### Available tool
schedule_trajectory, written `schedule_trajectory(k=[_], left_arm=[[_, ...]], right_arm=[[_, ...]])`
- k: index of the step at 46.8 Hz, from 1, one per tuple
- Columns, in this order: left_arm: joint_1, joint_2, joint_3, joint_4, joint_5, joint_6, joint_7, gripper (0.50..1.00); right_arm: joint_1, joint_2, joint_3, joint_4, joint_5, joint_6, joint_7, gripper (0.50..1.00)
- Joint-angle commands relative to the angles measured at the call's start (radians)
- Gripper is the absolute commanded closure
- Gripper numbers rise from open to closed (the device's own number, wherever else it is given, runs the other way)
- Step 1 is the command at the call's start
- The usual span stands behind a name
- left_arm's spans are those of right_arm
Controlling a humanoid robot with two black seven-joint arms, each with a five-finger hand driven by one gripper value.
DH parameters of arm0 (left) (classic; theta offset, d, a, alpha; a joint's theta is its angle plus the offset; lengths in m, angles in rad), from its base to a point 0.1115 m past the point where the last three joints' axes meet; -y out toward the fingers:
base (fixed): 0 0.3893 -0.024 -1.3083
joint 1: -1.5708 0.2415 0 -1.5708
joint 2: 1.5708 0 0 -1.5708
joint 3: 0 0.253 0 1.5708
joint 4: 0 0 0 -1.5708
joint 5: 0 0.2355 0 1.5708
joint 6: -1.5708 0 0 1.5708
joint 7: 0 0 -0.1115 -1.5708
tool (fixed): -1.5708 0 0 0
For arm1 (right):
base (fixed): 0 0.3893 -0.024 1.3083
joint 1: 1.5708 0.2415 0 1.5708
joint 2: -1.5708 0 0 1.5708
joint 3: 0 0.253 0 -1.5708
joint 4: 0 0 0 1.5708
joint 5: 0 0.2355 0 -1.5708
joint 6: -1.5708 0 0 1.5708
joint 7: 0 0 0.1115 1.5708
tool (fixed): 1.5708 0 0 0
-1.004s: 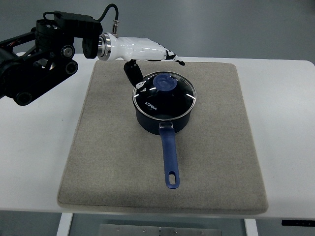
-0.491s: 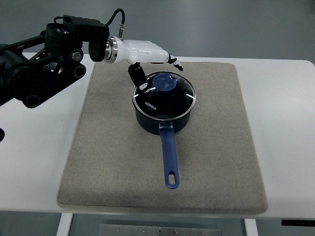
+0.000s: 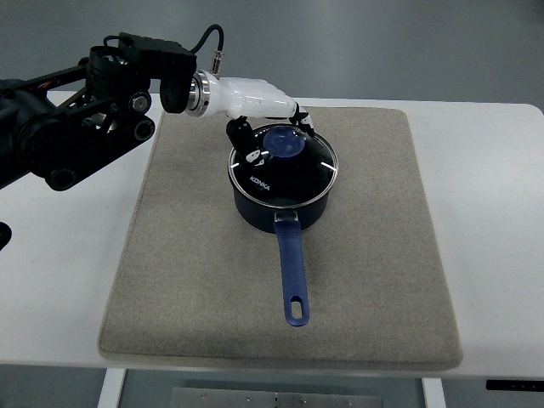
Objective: Open pot lid and place left with left hand
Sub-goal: 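Close the left hand fingers around the blue lid knob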
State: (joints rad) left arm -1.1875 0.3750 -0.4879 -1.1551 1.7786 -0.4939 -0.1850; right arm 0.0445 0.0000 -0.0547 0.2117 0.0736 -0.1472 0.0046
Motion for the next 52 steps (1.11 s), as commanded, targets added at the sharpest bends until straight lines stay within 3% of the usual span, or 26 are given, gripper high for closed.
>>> schedule_trajectory(k=[1,12,18,27,31,52], left_arm=[[0.0,0.001,0.0,0.0,0.005,0.0,0.001,0.679],[0.006,-0.004,0.0,0.0,0.016,0.0,0.001,0.759],[0.008,-0.005,-0.001,0.0,0.022,0.0,0.001,0.763],[0.006,-0.005,0.0,-0.002,0.025,0.0,0.001,0.836],[0.006,-0.005,0.0,-0.003,0.025,0.0,0.001,0.838],[0.003,-0.005,-0.001,-0.009,0.025,0.0,0.001,1.0]], right_arm=[[0.0,0.0,0.001,0.0,0.0,0.0,0.0,0.585],[0.0,0.0,-0.001,0.0,0.0,0.0,0.0,0.585],[0.0,0.0,0.001,0.0,0.0,0.0,0.0,0.585],[0.0,0.0,0.0,0.0,0.0,0.0,0.0,0.585],[0.0,0.0,-0.001,0.0,0.0,0.0,0.0,0.585],[0.0,0.0,-0.001,0.0,0.0,0.0,0.0,0.585]])
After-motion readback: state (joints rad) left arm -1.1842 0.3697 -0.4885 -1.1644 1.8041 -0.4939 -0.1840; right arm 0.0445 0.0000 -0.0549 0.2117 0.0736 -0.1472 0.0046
